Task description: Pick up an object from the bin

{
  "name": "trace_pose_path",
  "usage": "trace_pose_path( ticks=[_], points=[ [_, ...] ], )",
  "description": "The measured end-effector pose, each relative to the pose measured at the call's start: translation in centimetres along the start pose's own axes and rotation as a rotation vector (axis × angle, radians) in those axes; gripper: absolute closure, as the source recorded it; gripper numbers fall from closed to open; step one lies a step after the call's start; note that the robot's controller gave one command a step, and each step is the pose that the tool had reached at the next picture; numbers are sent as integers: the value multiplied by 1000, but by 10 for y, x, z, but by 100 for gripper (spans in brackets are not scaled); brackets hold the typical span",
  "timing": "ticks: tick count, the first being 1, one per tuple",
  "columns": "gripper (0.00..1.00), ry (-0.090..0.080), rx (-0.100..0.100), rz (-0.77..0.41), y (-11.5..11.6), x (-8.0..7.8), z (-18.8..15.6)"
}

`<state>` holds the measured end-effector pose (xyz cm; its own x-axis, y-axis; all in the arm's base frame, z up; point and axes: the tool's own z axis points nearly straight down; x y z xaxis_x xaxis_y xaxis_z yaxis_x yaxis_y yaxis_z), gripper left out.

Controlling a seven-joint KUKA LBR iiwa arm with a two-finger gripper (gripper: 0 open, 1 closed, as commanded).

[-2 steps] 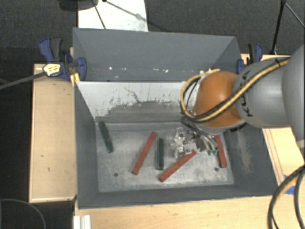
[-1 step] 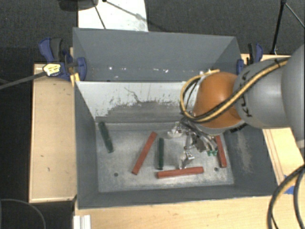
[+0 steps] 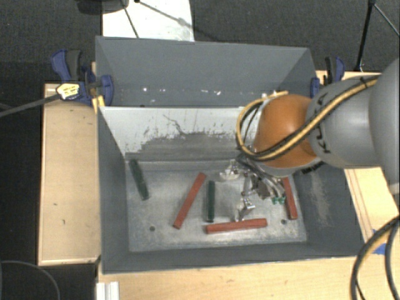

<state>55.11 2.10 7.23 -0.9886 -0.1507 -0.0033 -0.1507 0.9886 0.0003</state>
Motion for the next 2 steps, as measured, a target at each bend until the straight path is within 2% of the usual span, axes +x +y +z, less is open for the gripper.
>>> trace_pose_path(
  ticks=[1, 2],
  points=[
    [0, -2, 2, -219, 18, 24, -3],
    [0, -19, 3, -533, 39, 48, -10]
  ],
)
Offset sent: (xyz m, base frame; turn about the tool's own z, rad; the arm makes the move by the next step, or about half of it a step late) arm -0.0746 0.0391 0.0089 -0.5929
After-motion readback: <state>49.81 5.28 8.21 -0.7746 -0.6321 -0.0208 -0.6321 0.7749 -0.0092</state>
